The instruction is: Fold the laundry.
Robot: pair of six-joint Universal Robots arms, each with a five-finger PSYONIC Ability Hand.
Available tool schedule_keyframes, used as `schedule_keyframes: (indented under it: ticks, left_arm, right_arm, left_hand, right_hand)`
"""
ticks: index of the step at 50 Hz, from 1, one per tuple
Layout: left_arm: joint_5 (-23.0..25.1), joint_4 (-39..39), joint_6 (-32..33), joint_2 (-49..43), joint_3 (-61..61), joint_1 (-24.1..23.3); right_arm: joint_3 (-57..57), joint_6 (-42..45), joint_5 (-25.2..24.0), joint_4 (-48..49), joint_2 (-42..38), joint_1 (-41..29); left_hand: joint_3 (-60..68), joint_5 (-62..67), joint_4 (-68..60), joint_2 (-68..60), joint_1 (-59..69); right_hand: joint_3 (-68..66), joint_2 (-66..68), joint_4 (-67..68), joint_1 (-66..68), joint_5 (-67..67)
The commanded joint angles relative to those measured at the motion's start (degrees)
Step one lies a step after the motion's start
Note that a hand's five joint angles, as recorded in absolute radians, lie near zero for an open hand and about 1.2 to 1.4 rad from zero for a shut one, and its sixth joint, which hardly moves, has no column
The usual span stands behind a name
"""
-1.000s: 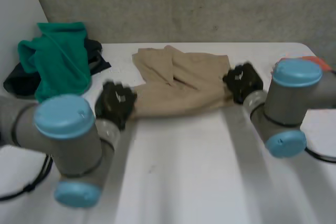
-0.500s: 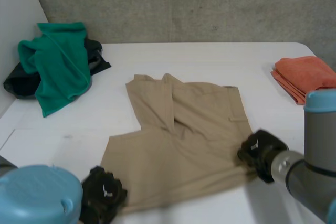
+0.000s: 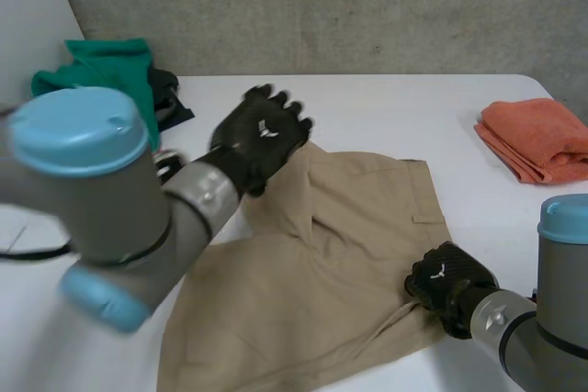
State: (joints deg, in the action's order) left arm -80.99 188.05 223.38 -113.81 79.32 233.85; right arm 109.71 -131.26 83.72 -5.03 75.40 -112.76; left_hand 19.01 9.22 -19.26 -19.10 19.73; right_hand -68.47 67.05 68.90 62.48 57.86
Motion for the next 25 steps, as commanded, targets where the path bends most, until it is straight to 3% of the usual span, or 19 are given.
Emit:
schedule_keyframes:
  ticks: [1,8,17,21,25]
  left_arm:
    - [12.8,2.3,-0.2,-16.2,-12.9,5.3]
    - [19.4,-1.5,-0.1,-28.4,-26.5,6.8]
    - [20.4,-4.8,-0.1,-36.4,-36.5,9.1]
    - [20.5,-5.1,-0.1,-38.4,-38.2,9.1]
    - [19.6,-5.1,-0.1,-38.5,-37.8,9.1]
  right_arm:
    - [0.4,-0.9,-1.9,0.5,-0.2,0.1]
    - [0.9,-1.3,-1.9,1.2,-0.3,0.1]
    - [1.9,-1.3,-1.9,2.0,-0.3,0.1]
    - [2.1,-1.3,-1.9,2.0,-0.3,0.2]
    - [2.1,-1.3,-1.9,2.0,-0.2,0.1]
  left_hand:
    - [9.4,9.2,-9.1,-9.3,8.6]
    - [9.2,9.0,-9.0,-9.1,8.5]
    - [13.1,12.8,-12.8,-13.0,12.3]
    - [31.5,31.3,-31.3,-31.4,30.8]
    - [59.8,59.6,-59.5,-59.7,59.1]
  right_hand:
    - [-11.5,12.9,11.1,17.5,12.1]
    - [-11.5,12.9,11.1,17.5,12.1]
    - [-11.5,12.9,11.1,17.5,12.1]
    - [-11.5,12.9,11.1,17.5,12.1]
    - [-11.5,12.9,11.1,17.5,12.1]
